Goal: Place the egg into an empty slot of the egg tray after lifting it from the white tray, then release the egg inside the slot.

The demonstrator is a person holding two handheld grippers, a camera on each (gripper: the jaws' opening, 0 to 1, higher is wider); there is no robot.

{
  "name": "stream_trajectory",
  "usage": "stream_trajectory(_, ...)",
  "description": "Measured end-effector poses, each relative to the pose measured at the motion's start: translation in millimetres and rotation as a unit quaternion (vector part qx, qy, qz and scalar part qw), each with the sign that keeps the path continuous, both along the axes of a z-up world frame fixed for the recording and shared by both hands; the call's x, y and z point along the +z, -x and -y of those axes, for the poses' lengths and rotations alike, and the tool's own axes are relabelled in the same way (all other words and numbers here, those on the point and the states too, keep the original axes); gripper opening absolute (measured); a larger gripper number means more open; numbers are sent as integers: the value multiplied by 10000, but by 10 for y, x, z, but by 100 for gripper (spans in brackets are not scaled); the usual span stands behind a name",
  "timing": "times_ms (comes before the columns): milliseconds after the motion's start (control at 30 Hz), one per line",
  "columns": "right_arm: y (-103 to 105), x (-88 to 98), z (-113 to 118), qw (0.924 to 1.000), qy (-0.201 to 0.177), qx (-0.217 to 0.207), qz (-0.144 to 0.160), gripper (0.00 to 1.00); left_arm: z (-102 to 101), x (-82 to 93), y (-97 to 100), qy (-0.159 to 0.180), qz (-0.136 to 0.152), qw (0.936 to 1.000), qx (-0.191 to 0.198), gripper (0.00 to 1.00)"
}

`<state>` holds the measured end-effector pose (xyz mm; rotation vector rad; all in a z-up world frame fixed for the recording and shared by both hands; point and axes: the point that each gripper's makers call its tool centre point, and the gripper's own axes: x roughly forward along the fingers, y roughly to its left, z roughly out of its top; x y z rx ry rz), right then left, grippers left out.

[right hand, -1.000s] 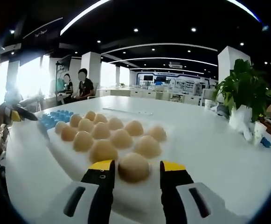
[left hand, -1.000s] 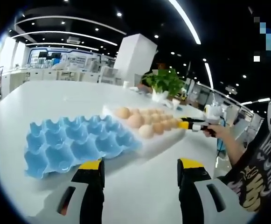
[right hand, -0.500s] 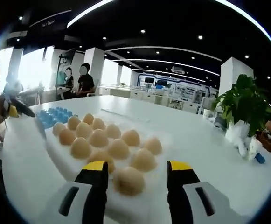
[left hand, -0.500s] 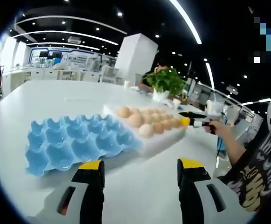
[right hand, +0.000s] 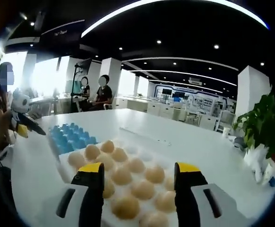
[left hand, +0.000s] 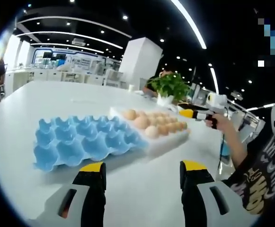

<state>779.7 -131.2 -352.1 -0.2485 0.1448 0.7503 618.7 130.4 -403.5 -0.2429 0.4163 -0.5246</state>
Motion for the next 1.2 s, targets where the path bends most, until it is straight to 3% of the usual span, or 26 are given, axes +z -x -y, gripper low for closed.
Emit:
stream_trajectory(433, -154, 54, -593, 9975, 192, 678, -1, 64, -161, -3, 17, -2, 53, 9999, 116, 64)
stream_trajectory(767, -315, 33, -858, 9941, 248, 1041, -156, 63, -230, 18, 18, 3, 64, 9999, 161, 64)
stream_trajectory(900, -293, -34, -955, 9914, 461, 1211, -196, 63, -215, 71, 7, -188, 57, 9998, 31, 64)
stream_trajectory(1067, -308, -93, -1086, 9879, 642, 1386, -261, 63, -270, 140, -94, -761, 224, 9968, 87, 70)
stream_trajectory(1200, -355, -133, -1161, 9851, 783, 1498, -314, 63, -286, 121, -117, -749, 240, 9968, 104, 72)
